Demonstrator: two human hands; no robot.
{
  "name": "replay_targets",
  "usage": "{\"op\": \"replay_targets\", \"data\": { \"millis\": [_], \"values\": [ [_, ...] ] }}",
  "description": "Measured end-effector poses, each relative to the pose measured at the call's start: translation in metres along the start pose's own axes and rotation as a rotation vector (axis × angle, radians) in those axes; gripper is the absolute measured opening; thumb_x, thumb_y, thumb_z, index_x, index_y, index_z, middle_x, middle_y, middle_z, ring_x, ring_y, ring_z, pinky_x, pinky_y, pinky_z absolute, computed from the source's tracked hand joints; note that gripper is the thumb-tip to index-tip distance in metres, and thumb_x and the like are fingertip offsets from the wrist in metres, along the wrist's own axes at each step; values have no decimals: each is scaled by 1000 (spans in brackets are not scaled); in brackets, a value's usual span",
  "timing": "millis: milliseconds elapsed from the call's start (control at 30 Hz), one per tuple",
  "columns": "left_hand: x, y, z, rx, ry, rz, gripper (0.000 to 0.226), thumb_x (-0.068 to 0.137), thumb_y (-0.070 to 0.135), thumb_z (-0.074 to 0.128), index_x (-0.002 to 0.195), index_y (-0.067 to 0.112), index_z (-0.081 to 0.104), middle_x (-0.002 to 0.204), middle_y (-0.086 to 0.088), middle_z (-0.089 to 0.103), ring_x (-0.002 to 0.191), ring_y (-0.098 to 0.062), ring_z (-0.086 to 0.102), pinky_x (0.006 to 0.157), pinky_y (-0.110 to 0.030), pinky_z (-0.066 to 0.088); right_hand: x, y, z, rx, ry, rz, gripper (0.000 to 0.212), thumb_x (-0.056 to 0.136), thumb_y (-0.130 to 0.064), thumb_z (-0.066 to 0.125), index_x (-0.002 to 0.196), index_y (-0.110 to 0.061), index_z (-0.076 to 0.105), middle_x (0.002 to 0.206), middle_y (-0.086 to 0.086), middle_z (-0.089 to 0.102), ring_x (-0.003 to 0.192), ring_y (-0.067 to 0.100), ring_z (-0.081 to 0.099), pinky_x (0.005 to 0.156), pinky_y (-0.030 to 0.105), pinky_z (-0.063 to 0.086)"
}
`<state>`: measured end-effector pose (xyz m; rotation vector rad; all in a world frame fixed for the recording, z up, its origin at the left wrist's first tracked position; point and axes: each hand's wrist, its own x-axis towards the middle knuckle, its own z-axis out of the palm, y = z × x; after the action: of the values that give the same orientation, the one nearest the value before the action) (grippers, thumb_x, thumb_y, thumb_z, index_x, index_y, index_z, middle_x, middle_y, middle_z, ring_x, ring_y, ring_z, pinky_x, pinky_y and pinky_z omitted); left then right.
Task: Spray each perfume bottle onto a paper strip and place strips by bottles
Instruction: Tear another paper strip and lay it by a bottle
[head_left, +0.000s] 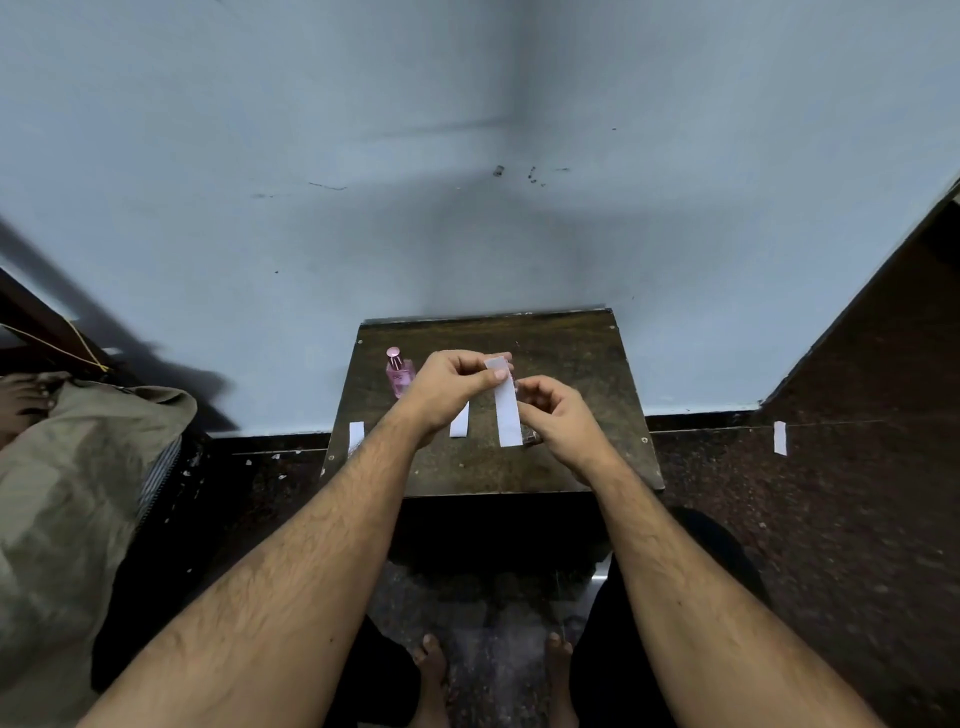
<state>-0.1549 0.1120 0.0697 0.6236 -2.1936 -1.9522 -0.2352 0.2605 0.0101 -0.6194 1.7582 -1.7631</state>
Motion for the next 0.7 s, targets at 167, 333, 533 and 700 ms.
{"op": "replay_targets", "data": {
  "millis": [167,333,533,700],
  "values": [
    [6,-3,-2,-28,39,1,11,88,5,68,96,2,74,116,-6,70,110,-13,66,95,-27,51,0,1,-2,-5,-9,9,18,86,-3,69,104,-6,66,87,2,70,77,7,64,66,22,53],
    [15,-8,-4,-64,155,7,11,89,10,68,96,6,75,112,1,73,107,-14,66,89,-34,51,6,7,-8,-102,109,48,19,80,-10,77,95,-17,68,88,-2,70,82,11,63,73,28,53],
    [30,-25,8,13,255,-7,12,89,10,69,98,6,75,114,-1,71,100,-10,65,78,-28,52,19,11,-31,-182,406,34,23,76,-12,77,81,-29,62,82,-8,68,79,10,64,77,31,54],
    [55,-49,29,265,279,-4,11,84,17,74,95,20,79,113,7,71,103,-2,63,98,-27,49,33,12,-45,-195,536,32,18,78,-17,75,88,-26,63,83,-10,67,80,9,65,76,28,54]
  ]
}}
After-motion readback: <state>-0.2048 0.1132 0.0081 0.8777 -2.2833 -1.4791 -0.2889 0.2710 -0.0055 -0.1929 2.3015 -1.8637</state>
